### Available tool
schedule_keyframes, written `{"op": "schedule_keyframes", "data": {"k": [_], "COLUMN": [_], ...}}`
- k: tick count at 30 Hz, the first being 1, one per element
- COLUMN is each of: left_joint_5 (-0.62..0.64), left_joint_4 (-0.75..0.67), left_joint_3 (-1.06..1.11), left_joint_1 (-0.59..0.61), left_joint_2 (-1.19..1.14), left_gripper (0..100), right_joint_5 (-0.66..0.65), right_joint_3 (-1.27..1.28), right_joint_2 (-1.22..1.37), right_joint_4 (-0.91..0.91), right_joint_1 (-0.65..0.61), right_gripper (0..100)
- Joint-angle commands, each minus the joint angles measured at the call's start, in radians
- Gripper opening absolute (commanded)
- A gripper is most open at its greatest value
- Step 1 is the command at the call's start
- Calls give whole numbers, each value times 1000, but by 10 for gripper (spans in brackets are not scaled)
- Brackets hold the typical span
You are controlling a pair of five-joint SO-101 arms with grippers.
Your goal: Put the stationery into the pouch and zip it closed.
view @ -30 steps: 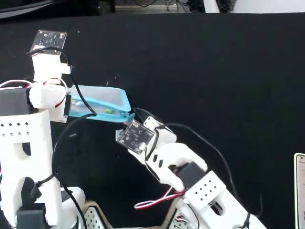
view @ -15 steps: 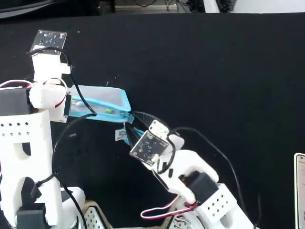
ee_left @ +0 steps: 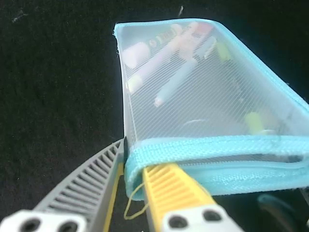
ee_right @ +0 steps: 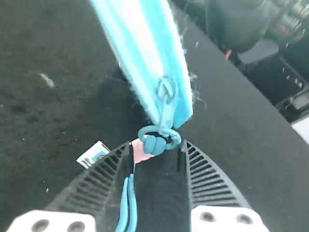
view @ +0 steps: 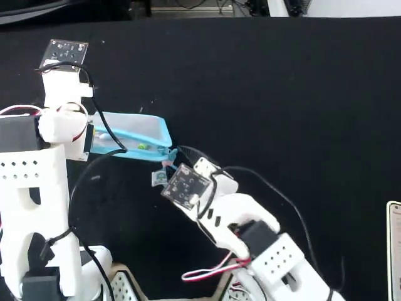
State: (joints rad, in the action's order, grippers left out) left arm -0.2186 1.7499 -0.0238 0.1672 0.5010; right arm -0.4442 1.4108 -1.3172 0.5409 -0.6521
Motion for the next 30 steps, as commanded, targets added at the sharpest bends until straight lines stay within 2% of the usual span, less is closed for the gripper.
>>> {"op": "schedule_keyframes", "data": {"k": [1,13,18,30], "left_joint_5": [0,0,0,0], "left_joint_4": [6,6,6,8], "left_joint_3": [-13,-13,-13,-13], "left_joint_1": [5,5,5,5], "left_joint_2": [12,12,12,12], "left_gripper": [30,30,30,30], "right_joint_5": [-6,-3,57,57], "right_joint_3": [-107,-51,-42,-36], "right_joint_2": [130,-25,-25,-25], "right_joint_4": [-49,-44,-51,-52], "right_joint_1": [11,5,5,5], "right_gripper": [154,145,145,143]}}
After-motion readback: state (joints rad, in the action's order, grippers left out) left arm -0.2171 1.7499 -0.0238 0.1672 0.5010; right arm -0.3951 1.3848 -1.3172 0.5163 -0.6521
